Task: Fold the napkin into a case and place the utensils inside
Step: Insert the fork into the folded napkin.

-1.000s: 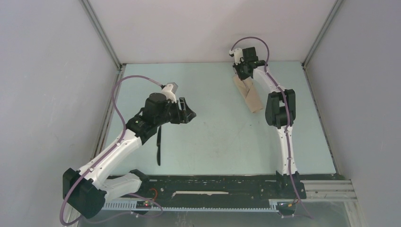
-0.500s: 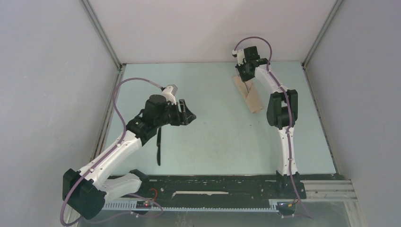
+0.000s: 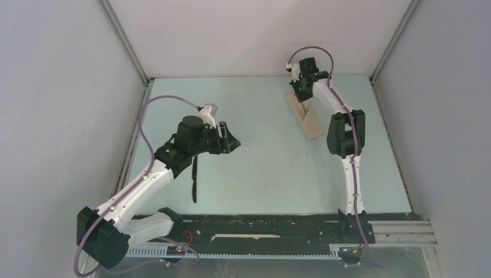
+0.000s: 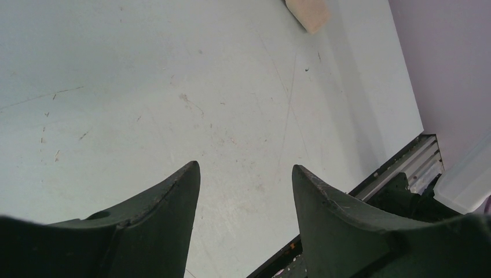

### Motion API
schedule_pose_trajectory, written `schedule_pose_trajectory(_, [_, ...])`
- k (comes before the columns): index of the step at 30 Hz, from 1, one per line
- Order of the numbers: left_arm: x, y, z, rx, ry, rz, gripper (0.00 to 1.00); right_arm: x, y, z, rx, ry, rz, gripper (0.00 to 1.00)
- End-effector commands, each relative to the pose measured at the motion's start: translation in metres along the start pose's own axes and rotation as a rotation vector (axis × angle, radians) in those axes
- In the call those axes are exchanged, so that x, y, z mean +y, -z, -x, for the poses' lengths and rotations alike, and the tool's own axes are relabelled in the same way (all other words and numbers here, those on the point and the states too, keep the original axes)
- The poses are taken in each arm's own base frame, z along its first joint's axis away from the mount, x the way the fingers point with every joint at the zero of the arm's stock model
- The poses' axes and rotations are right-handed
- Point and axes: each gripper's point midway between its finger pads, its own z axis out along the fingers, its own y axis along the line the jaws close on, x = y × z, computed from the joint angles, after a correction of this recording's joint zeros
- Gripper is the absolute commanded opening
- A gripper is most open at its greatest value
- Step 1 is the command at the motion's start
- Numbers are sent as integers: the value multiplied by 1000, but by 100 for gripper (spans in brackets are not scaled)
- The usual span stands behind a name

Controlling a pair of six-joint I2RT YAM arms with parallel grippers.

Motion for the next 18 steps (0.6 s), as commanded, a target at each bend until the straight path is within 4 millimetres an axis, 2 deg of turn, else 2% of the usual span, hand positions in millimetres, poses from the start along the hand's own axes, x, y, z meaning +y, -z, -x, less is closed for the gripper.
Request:
schedule_pose_trajectory(1, [-6,3,6,-33,4,-37,66,-12,26,7,-10,-27,-29,0])
schedule_pose_trajectory(6, [-6,2,5,-30,6,-40,66,-9,21,-4,41,-19,-15,0])
schedule_pose_trajectory(10, [-6,1,4,-24,8,-45,66,-14,16,-14,87,0,-54,0])
schedule_pose_trajectory(18, [-6,-3,1,-8,20,-54,66,-12,12,-23,142,40,-79,0])
